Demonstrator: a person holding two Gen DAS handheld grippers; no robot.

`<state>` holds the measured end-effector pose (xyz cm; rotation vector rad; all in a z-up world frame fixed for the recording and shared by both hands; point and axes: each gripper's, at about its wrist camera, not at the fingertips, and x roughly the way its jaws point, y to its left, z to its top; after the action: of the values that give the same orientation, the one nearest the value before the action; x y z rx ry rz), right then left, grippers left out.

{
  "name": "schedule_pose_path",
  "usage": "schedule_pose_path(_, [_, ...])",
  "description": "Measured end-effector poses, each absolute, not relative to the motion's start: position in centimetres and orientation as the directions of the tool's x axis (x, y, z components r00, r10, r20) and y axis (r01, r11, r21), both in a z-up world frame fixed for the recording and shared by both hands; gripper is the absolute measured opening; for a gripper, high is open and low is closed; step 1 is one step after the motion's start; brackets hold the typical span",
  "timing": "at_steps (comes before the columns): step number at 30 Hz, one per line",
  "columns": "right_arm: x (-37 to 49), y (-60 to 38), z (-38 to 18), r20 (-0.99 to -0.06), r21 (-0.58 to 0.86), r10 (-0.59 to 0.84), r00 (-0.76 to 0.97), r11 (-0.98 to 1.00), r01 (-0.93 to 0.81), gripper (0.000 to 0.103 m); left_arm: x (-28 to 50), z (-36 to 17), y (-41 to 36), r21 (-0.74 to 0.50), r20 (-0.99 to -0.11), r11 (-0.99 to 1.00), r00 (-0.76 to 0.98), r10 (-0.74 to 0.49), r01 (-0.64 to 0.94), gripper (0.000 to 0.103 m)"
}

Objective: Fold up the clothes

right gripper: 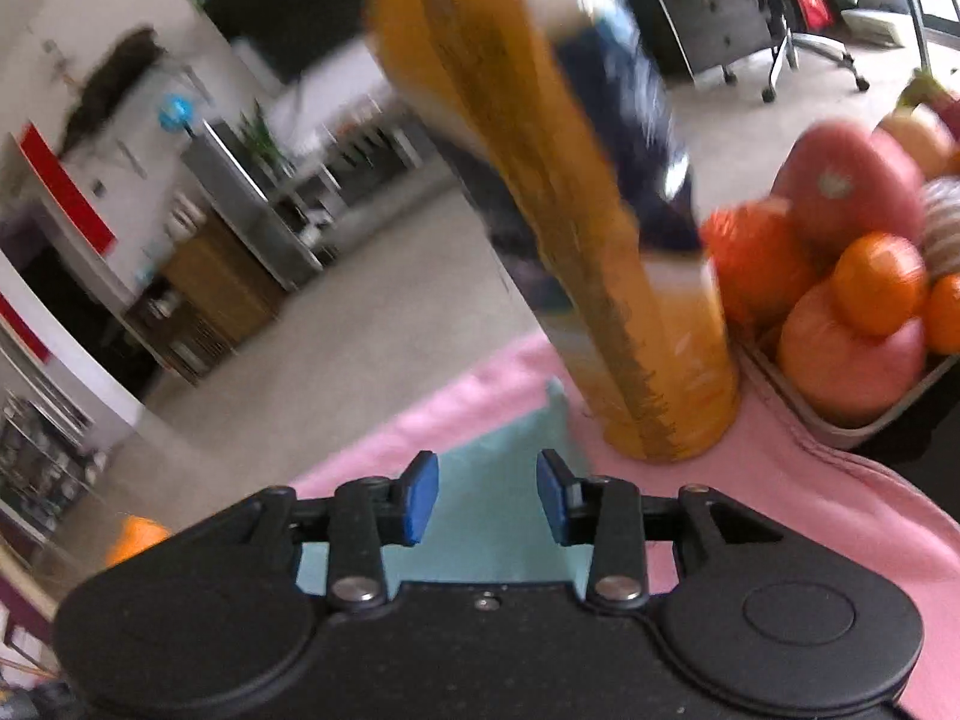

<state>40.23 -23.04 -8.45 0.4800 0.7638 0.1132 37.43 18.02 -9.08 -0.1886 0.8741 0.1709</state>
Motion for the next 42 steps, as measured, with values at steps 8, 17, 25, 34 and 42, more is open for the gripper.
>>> schedule_pose_path(8, [45.5,-18.8,-13.7,-0.711,0.22,0.054,0.701,0.964,0.148,0.034,42.1,-11.7,17.4,0.008,-0.738,0.984,0.663,0.127,-0.18,0.061])
schedule_pose_path(17, [46.7,-15.6,-14.8,-0.654,0.081,-0.049,0.755,0.988,0.135,0.004,42.7,-11.4,15.4,0.092,-0.657,0.988,0.738,0.153,-0.123,0.003])
schedule_pose_path(25, [43.8,-16.3,-10.5,-0.582,0.053,-0.023,0.813,0.996,0.066,0.003,39.5,-7.2,13.9,0.148,-0.58,0.98,0.79,0.197,-0.136,0.003])
schedule_pose_path(34, [37.4,-19.5,-3.1,-0.555,0.14,0.052,0.83,0.99,0.032,0.003,30.3,0.6,12.5,0.119,-0.537,0.976,0.815,0.218,-0.182,0.003])
schedule_pose_path(42, [26.6,-24.8,1.7,-0.567,0.218,0.145,0.811,0.976,-0.022,0.003,17.1,3.0,13.9,-0.018,-0.588,0.98,0.795,0.151,-0.199,0.003])
